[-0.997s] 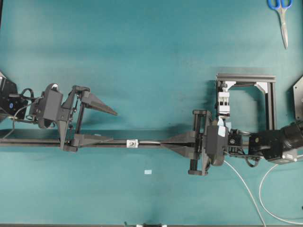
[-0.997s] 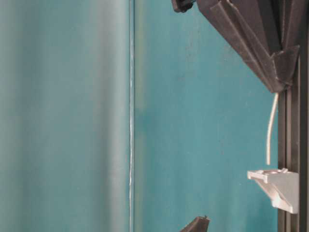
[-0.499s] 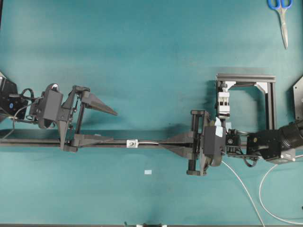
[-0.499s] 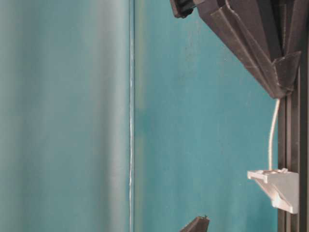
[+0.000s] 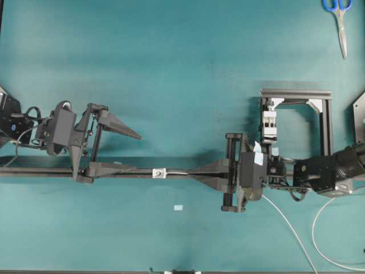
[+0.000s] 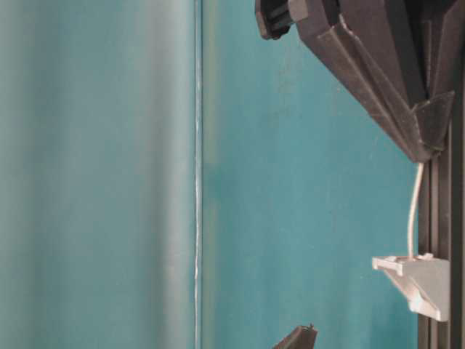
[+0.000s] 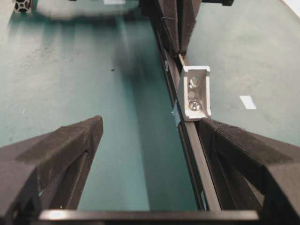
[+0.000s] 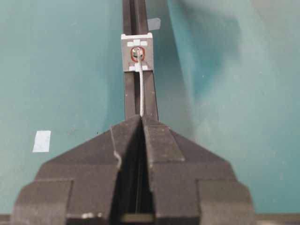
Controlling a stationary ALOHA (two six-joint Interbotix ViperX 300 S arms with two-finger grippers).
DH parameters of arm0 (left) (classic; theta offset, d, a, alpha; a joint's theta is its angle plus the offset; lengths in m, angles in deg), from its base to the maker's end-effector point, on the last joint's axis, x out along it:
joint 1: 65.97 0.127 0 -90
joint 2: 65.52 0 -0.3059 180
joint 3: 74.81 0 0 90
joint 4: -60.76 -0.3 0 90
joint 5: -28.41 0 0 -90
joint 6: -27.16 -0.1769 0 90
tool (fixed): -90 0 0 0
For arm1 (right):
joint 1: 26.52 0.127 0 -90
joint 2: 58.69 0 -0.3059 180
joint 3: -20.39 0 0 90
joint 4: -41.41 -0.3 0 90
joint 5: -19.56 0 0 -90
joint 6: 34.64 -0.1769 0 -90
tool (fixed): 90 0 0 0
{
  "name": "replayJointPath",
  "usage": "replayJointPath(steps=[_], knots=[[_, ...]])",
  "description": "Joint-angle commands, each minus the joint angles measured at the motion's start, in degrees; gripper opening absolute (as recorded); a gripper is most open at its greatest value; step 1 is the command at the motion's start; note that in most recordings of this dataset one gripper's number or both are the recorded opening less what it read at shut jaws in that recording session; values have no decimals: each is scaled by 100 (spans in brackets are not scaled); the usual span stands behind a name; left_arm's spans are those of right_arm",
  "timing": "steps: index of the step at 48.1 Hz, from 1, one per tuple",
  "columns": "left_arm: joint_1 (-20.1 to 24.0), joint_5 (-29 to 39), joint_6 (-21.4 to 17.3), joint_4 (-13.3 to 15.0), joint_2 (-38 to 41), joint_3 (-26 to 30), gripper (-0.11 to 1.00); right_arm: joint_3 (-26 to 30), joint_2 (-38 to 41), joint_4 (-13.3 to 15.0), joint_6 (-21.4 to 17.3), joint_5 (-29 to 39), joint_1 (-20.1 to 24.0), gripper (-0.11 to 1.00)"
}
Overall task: Insert the wire into the hole on the left side and pull it with the left arm.
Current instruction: 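Push the wire tip leftward through the clip hole with the right gripper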
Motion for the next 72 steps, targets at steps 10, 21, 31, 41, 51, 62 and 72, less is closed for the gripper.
replayJointPath(steps=[10, 21, 31, 41, 51, 62, 72], knots=[[0, 0, -9, -9, -114, 44, 65, 167, 18, 18, 0, 70, -88, -8], [0, 149, 26, -9, -158, 53, 65, 290, 88, 26, 123, 88, -123, -8], [0, 642, 35, -18, -343, 158, 65, 457, 132, 18, 237, 325, -211, -8], [-62, 967, 62, -62, -483, 211, 65, 554, 193, 26, 264, 369, -255, -8], [-141, 1055, 237, -62, -510, 211, 65, 580, 193, 70, 264, 369, -264, -8], [-167, 1151, 378, -62, -510, 255, 64, 606, 193, 149, 264, 378, -290, -8], [-176, 1547, 404, -62, -510, 448, 62, 624, 185, 202, 264, 404, -325, -8]])
